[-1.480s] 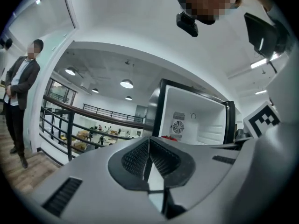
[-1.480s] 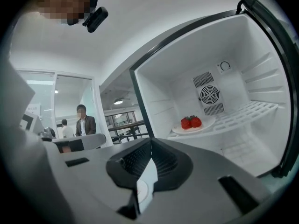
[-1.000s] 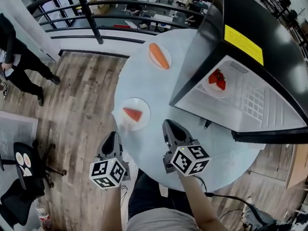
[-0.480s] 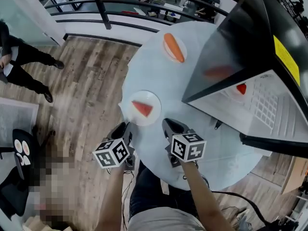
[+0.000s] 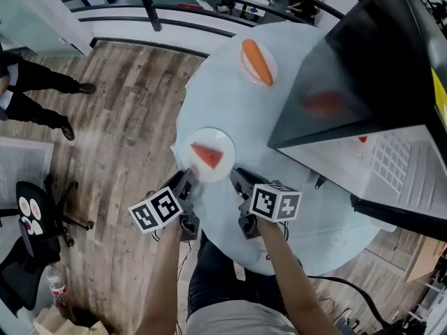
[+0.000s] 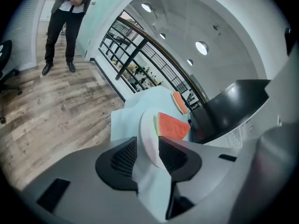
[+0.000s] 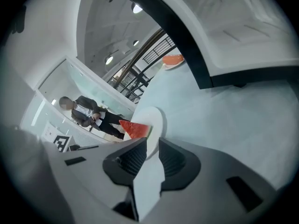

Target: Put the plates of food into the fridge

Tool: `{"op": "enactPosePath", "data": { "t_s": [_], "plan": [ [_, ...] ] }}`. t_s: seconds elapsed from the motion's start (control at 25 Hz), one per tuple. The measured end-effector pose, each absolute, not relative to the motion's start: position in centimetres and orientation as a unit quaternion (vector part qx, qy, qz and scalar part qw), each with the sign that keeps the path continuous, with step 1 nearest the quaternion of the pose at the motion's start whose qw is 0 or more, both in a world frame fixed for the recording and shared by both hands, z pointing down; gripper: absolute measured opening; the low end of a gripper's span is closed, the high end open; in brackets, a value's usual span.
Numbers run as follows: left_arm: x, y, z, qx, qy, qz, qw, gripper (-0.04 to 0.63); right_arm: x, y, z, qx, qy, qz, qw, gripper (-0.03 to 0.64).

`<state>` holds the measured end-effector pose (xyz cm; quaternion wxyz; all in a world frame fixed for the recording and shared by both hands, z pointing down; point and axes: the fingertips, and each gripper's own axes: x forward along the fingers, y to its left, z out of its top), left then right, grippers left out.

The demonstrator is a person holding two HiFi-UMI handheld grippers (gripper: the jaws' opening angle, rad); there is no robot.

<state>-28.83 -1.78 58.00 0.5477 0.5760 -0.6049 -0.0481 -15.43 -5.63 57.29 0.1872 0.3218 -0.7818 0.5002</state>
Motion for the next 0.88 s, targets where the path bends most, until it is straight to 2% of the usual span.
{"op": "enactPosePath", "data": {
  "t_s": [0.44,0.68,0.88],
  "plan": [
    [-28.9,-2.6,58.4,0.553,-0.605,-0.069,0.568,0.126,-15.8,-6.8,58.6,0.334,-0.739,0.564,0.154,0.075],
    [-28.6,-3.1,58.4,0.551,-0.606,-0.064,0.57,0.126,-16.3,-7.1,59.0,0.337,-0.729,0.574,0.16,0.078],
    [-28.6,-3.3,58.4,0.535,-0.614,-0.076,0.575,0.126,-16.8,-7.2,58.9,0.336,-0.708,0.608,0.131,0.078]
  ]
}}
